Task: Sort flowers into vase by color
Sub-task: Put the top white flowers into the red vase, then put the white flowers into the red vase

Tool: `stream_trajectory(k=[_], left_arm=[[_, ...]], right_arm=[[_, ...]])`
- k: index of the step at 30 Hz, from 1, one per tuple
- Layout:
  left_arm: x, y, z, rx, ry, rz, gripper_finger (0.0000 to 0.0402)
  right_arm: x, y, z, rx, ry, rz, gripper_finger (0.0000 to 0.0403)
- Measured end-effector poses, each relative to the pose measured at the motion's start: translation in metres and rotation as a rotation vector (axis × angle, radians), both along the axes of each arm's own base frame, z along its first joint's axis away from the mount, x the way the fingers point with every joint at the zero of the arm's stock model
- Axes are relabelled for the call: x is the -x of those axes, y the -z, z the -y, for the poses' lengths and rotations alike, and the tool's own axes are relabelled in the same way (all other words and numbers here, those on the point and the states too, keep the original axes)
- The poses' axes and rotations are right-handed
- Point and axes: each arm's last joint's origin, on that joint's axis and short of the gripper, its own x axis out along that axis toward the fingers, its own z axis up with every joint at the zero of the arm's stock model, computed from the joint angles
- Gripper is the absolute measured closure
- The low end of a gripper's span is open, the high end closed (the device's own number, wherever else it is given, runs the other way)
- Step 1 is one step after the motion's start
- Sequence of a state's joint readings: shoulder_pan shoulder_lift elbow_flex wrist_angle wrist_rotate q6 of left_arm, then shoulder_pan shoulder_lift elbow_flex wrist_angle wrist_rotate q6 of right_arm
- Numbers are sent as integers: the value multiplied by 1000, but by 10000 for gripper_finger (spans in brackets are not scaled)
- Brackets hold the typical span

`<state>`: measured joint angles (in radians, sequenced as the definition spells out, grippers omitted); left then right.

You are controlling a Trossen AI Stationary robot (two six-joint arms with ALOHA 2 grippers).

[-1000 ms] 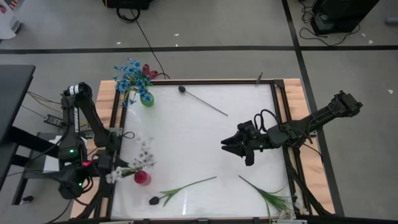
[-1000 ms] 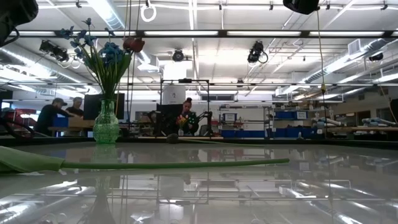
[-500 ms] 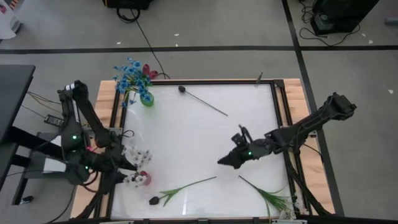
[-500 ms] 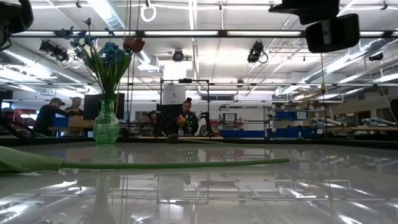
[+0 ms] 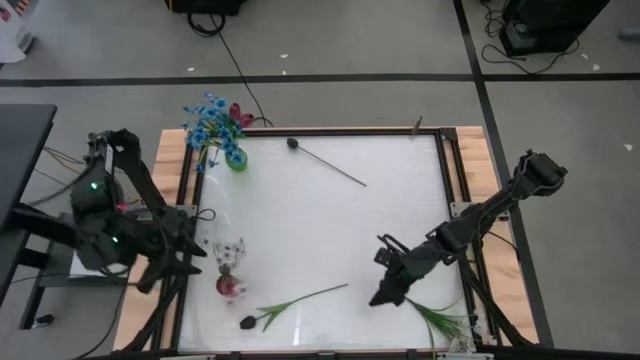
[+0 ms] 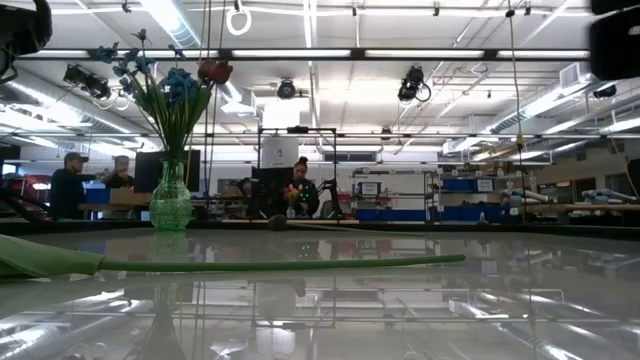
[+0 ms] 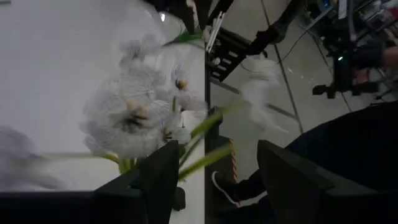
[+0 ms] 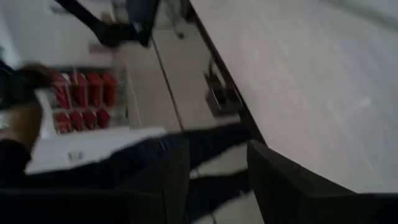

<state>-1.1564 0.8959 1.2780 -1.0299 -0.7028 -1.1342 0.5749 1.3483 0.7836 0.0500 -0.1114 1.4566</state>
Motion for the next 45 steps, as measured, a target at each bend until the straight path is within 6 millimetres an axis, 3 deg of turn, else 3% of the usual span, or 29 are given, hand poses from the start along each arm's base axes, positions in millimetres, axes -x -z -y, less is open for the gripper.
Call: stream_trajectory(k=[12, 17, 22, 26, 30, 34, 39, 45], left_arm=[[7, -77, -32, -66, -37, 271, 229], [3, -98, -40, -130, -83, 342, 230], [-7, -111, -38, -196, -101, 371, 230], [-22, -111, -28, -273, -81, 352, 230], [-39, -109, -23, -318, -98, 319, 230], [-52, -112, -23, -317, -114, 298, 230], [-69, -106, -20, -383, -49, 264, 230], [-76, -99, -23, -519, -20, 210, 230]], right_arm=[[56, 32, -19, 139, -217, -520, 242], [66, 45, -31, 213, -297, -566, 242], [70, 72, -41, 322, -355, -650, 242], [74, 90, -40, 406, -306, -779, 242], [71, 98, -43, 401, -335, -796, 246], [70, 96, -42, 380, -328, -800, 285], [60, 78, -32, 298, -259, -725, 381], [36, 46, -15, 101, -73, -560, 379]])
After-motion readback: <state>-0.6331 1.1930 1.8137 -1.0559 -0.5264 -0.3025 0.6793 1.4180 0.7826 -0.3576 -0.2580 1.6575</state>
